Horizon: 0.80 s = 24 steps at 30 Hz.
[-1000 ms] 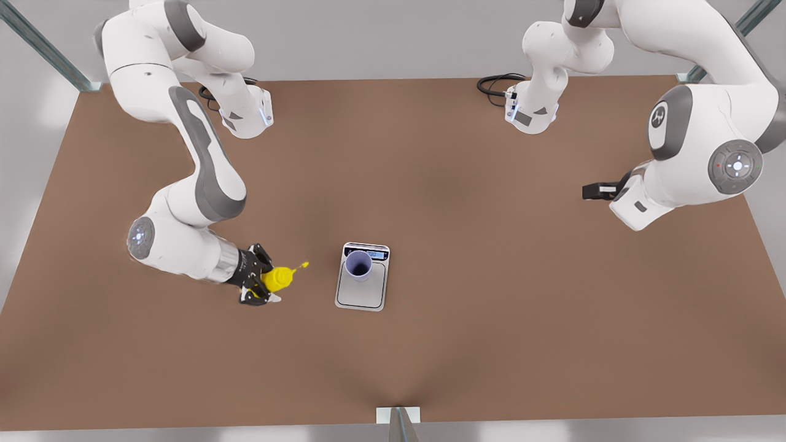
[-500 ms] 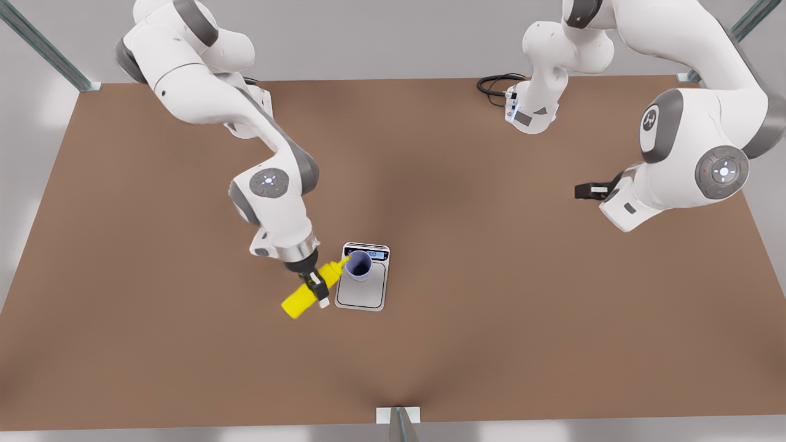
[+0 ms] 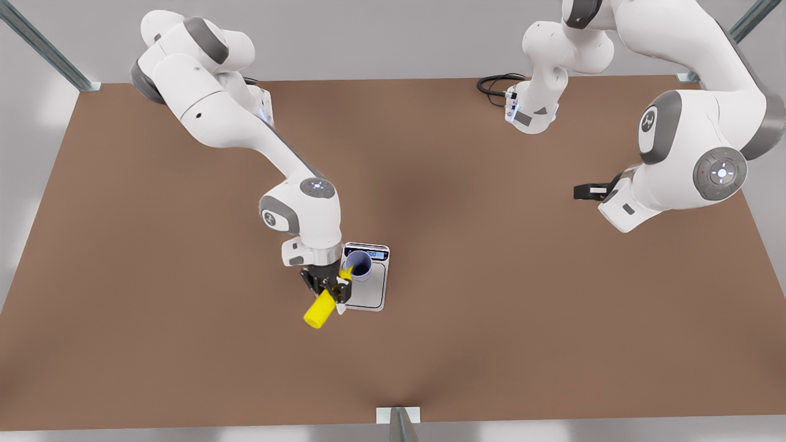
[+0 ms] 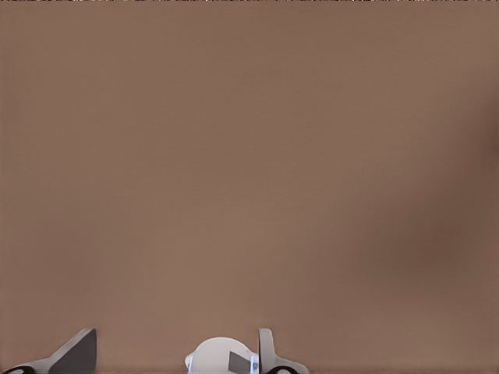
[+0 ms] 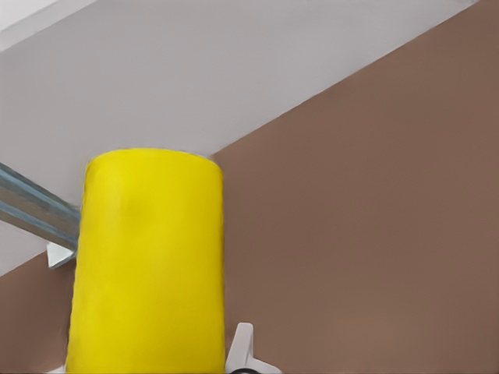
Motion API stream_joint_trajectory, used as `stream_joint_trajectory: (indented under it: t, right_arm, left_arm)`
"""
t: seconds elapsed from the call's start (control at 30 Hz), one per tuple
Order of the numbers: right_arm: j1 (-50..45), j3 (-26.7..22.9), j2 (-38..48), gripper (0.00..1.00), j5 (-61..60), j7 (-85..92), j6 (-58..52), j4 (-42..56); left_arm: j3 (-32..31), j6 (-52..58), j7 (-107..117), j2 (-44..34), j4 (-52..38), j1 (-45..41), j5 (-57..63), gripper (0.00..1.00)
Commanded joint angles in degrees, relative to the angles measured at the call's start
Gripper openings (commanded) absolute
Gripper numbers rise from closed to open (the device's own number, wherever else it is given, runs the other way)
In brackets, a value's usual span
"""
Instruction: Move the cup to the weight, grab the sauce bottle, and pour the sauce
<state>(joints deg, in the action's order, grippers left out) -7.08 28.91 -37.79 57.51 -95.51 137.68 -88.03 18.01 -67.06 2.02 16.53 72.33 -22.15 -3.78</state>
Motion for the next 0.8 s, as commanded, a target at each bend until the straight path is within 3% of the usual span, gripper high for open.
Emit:
stream_joint_trajectory:
  t: [0.0,0.57,0.63,0.77]
  right_arm:
    - [-0.13,-0.52,-0.18,0.21,1.03,-0.64,3.03,-0.04]
    - [-1.18,-1.23,0.00,0.21,4.02,-0.37,3.65,0.49]
    - [-0.31,-1.23,0.70,0.21,1.74,-0.73,4.70,0.05]
    - [1.28,-1.31,1.67,0.21,-13.99,-0.99,5.49,-0.57]
  left_arm:
    - [0.01,0.00,0.00,-0.01,-0.09,0.00,0.00,1.00]
    - [-0.08,0.00,0.44,-0.18,-0.09,-0.17,0.09,1.00]
    - [-0.08,0.00,0.09,-0.36,-0.09,-0.17,0.00,1.00]
    - [-1.75,0.61,0.62,-0.53,-0.09,-0.17,0.27,1.00]
